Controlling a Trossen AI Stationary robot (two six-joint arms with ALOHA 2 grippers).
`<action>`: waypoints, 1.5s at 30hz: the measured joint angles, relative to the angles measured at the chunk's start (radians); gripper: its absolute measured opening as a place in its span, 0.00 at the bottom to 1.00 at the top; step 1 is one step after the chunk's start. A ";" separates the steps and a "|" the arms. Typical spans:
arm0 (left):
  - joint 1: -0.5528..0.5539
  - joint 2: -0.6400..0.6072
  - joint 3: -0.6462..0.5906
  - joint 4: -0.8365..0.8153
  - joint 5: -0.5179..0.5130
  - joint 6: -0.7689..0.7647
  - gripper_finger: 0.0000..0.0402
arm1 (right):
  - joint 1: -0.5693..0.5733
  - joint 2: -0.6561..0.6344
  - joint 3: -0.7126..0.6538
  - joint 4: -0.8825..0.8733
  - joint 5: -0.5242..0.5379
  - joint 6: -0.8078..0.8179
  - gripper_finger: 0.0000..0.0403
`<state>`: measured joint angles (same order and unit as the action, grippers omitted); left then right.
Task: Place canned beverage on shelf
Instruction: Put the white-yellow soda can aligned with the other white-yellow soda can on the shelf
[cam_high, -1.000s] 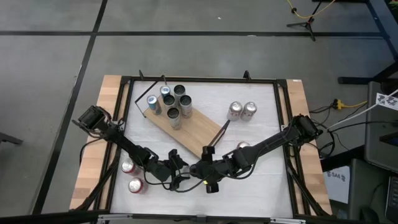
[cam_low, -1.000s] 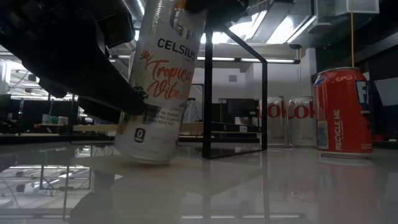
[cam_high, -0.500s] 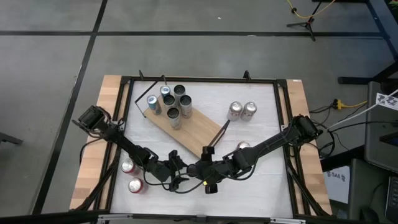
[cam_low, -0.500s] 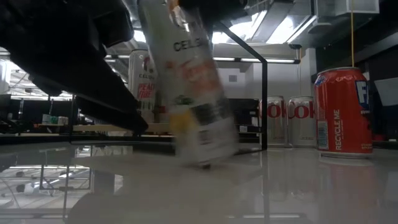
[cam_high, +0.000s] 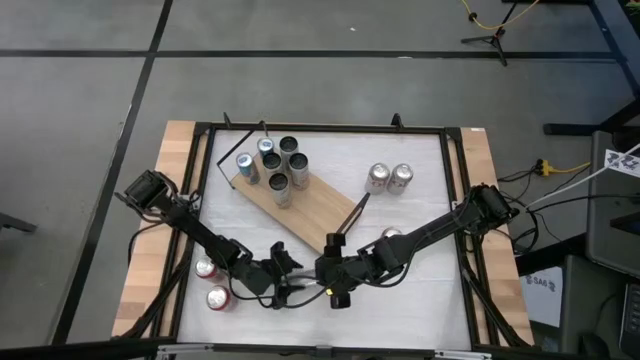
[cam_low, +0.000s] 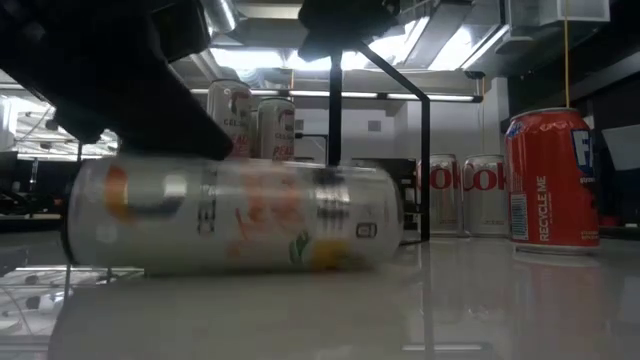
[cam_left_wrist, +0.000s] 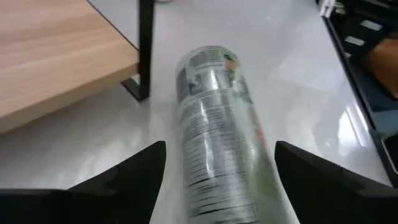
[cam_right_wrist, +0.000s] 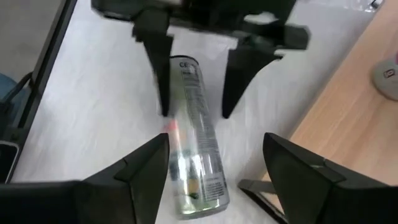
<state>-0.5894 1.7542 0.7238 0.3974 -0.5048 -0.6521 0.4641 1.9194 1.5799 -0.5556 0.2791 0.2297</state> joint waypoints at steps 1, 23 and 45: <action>0.001 0.000 0.000 0.001 -0.008 0.000 0.73 | 0.000 0.000 0.000 -0.003 -0.002 0.000 0.63; 0.000 -0.034 0.000 -0.022 0.051 -0.001 0.73 | 0.000 0.000 0.000 -0.022 -0.055 -0.001 0.63; -0.091 -0.112 -0.001 -0.127 -0.008 -0.108 0.73 | 0.003 0.059 0.000 -0.017 -0.168 -0.004 0.63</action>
<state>-0.6801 1.6421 0.7227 0.2705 -0.5131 -0.7600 0.4675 1.9780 1.5795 -0.5726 0.1113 0.2261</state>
